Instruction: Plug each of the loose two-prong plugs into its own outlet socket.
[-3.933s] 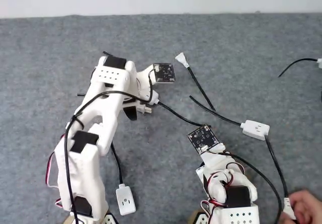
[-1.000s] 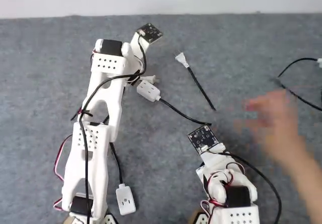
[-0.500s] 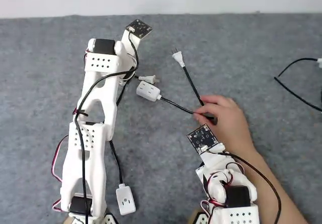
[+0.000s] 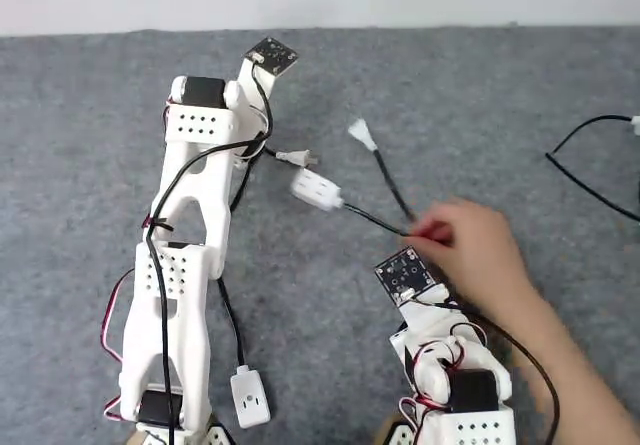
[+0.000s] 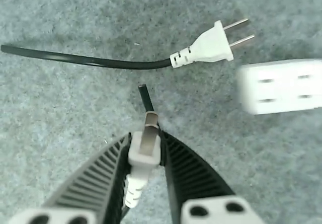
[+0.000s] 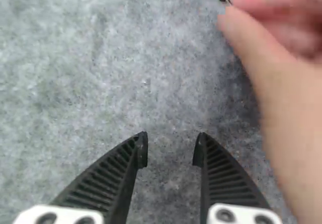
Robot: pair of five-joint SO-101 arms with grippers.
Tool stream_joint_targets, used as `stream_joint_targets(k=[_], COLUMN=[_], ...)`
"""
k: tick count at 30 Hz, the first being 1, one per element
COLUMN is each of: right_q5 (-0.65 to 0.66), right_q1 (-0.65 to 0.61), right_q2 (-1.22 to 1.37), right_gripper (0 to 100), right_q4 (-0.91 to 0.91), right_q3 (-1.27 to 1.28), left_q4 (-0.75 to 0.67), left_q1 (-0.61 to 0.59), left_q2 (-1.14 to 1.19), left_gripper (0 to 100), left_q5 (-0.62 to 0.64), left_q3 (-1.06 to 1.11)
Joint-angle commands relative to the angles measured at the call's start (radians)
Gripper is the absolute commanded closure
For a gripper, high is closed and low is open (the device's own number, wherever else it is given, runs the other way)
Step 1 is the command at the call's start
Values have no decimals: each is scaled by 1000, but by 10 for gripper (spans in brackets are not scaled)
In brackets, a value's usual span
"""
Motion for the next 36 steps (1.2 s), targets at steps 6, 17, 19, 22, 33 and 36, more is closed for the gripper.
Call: stream_joint_targets(k=[6,17,19,22,33,36], right_q5=[11,11,11,11,11,11], right_q1=[10,7,7,7,7,7], right_q2=[-7,-7,-7,-7,-7,-7], right_gripper=[836,836,836,836,836,836], right_q4=[7,7,7,7,7,7], right_q3=[17,17,17,17,17,17], left_q4=[34,29,32,32,28,28], left_q1=[-5,2,5,3,-2,-2], left_q2=[-15,-17,-17,-18,-18,-18], left_gripper=[971,971,971,971,971,971], left_q5=[11,87,89,130,135,135], left_q3=[-51,-51,-51,-53,-53,-53])
